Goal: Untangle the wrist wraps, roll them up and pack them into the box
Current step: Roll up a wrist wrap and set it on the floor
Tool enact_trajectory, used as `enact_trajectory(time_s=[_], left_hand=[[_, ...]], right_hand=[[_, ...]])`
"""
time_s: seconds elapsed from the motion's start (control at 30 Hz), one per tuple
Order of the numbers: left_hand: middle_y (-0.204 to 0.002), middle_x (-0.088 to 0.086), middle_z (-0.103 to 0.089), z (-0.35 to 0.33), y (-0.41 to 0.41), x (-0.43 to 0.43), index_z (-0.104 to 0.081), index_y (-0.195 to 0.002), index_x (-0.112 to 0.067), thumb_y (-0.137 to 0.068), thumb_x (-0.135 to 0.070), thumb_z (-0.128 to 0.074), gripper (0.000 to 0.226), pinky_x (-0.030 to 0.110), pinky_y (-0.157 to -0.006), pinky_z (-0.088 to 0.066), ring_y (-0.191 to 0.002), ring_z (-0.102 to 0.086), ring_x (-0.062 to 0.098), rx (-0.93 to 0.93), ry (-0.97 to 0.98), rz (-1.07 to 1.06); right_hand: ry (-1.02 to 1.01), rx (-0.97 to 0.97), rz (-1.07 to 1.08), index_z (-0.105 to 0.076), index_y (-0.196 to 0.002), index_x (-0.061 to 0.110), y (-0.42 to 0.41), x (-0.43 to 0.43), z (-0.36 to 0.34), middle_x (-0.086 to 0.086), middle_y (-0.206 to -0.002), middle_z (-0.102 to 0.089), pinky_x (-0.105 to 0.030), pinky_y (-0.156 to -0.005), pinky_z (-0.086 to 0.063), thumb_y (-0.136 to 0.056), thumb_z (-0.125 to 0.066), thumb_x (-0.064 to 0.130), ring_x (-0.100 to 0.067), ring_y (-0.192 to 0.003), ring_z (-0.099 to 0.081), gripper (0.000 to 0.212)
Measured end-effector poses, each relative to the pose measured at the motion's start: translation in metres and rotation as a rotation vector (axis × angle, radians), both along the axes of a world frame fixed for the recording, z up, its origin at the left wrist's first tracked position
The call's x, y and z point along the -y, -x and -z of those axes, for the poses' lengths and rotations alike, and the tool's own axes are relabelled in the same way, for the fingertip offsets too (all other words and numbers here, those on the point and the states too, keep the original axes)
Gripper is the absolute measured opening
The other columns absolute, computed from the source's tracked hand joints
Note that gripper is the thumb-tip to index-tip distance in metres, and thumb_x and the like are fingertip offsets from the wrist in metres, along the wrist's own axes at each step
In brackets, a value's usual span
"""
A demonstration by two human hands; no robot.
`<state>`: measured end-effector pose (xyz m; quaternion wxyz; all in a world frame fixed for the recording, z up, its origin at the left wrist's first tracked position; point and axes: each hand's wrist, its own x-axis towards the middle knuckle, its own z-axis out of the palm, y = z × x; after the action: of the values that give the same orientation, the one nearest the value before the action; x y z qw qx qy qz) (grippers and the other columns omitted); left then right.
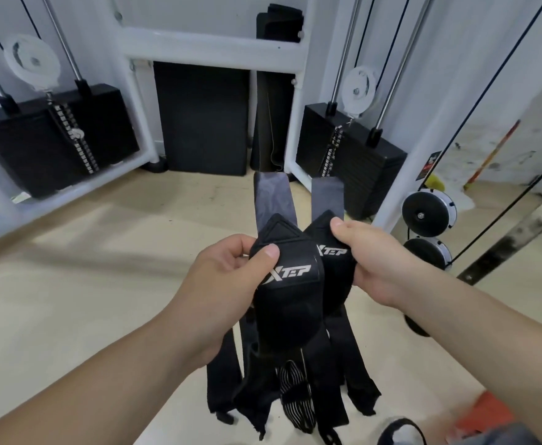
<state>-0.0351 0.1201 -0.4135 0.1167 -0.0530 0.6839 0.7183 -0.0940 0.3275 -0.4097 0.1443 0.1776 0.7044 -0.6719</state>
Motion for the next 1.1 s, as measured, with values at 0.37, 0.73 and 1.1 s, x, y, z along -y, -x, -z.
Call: enact_trajectory(time_s=[0.37,0.73,1.1], left_hand=[[-0.061,-0.003,-0.068,0.004,-0.001,-0.001,-0.063,-0.103,-0.018,-0.105,-0.028,-0.064,0.01,0.017,-0.045,-0.04,-0.05,-0.049,0.01,-0.116,0.129,-0.091],[-0.084,-0.006,-0.082,0.014,0.005,-0.004,-0.071,-0.11,-0.035,-0.105,-0.028,-0.064,0.011,0.014,-0.062,-0.052,-0.073,-0.075,0.002,-0.12,0.145,-0.073],[-0.078,0.01,-0.073,0.03,0.007,-0.008,-0.076,-0.098,-0.018,-0.11,-0.023,-0.053,0.027,0.034,-0.068,-0.052,-0.068,-0.063,0.021,-0.217,0.272,-0.008]], right_hand=[[0.254,-0.023,-0.281,-0.07,-0.133,0.015,-0.029,0.026,-0.004,-0.007,-0.125,-0.078,-0.05,-0.116,-0.048,-0.116,-0.033,0.031,-0.024,-0.122,-0.072,0.043],[0.207,-0.012,-0.32,-0.076,-0.125,0.015,-0.026,0.024,0.002,-0.009,-0.125,-0.078,-0.053,-0.119,-0.044,-0.112,-0.033,0.029,-0.028,-0.122,-0.073,0.047],[0.253,-0.01,-0.29,-0.072,-0.129,0.029,-0.034,0.031,0.012,-0.001,-0.13,-0.077,-0.048,-0.12,-0.042,-0.114,-0.025,0.052,-0.021,-0.126,-0.07,0.055]])
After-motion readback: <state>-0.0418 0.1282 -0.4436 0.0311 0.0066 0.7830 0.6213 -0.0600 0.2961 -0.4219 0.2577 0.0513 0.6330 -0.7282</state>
